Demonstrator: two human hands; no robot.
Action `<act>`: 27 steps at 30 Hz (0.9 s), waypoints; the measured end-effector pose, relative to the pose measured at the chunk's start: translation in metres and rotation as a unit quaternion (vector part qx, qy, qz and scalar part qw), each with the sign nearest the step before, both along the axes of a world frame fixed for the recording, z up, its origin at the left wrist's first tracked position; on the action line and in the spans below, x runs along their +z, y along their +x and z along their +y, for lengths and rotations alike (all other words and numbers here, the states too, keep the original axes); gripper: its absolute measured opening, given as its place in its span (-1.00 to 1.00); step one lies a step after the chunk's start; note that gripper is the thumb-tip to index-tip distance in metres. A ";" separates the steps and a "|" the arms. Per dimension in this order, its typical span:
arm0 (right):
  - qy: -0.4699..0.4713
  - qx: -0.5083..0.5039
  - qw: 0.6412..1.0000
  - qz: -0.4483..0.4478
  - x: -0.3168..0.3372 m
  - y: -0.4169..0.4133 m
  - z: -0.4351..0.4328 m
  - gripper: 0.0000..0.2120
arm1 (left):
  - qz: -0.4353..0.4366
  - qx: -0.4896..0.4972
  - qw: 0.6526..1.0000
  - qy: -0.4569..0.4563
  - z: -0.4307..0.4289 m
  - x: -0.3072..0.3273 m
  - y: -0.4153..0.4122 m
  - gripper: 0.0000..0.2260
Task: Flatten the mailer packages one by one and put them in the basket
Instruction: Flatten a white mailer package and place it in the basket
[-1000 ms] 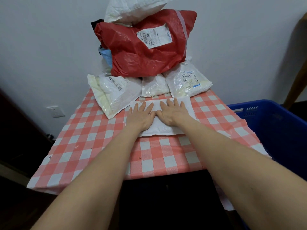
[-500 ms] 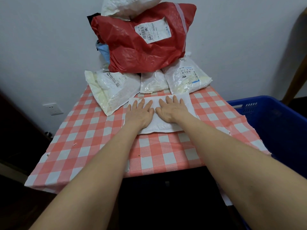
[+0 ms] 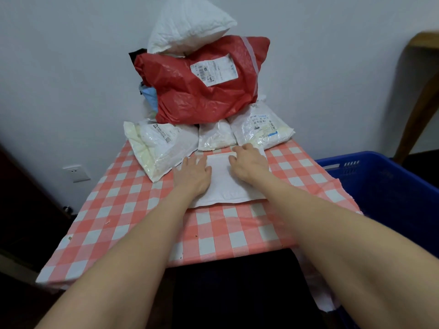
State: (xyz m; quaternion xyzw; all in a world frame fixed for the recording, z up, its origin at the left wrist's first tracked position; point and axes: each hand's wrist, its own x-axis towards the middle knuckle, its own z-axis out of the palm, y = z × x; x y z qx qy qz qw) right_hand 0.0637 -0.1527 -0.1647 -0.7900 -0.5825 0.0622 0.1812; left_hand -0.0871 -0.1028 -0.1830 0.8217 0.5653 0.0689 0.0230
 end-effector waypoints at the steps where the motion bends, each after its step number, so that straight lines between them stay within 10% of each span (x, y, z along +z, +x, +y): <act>1: 0.009 -0.042 0.999 -0.005 0.003 0.006 -0.004 -0.59 | -0.016 0.020 1.000 -0.004 0.000 0.002 -0.004 -0.55; 5: -0.067 -0.155 0.985 0.032 0.003 0.030 -0.022 -0.53 | -0.039 0.040 0.997 -0.062 -0.007 0.003 -0.013 -0.54; 27: -0.040 -0.097 0.991 -0.083 0.021 0.028 0.001 -0.53 | -0.003 0.089 0.996 -0.002 -0.001 0.022 0.012 -0.63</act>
